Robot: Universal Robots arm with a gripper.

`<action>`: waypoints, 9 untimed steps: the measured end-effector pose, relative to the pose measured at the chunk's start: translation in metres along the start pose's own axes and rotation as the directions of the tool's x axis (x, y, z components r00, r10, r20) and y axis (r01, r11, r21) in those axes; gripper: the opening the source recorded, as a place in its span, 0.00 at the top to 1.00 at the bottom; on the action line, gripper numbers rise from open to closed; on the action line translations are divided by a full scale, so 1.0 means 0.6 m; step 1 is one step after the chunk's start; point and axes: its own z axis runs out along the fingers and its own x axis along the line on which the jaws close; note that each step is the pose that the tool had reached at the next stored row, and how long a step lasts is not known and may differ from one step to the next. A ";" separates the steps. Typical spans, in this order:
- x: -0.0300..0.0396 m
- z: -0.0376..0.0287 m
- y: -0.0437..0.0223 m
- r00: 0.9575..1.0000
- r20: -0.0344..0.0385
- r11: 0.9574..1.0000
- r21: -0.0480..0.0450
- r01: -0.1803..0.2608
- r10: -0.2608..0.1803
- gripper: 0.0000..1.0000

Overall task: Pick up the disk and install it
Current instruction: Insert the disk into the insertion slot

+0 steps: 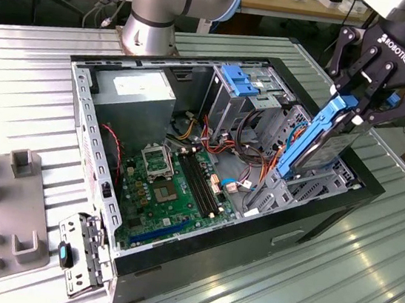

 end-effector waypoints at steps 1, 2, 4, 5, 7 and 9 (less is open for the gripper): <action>0.000 0.000 0.001 1.000 0.000 1.000 0.000 0.000 0.000 0.63; 0.000 0.000 0.001 1.000 0.000 1.000 0.000 0.000 0.000 0.63; 0.000 0.001 0.001 1.000 0.000 1.000 0.000 0.000 0.000 0.63; 0.000 0.002 0.001 1.000 0.000 1.000 0.000 0.000 0.000 0.63; 0.001 0.004 0.002 1.000 0.000 1.000 0.000 0.000 0.000 0.63; 0.001 0.006 0.002 1.000 0.000 1.000 0.000 0.000 0.000 0.63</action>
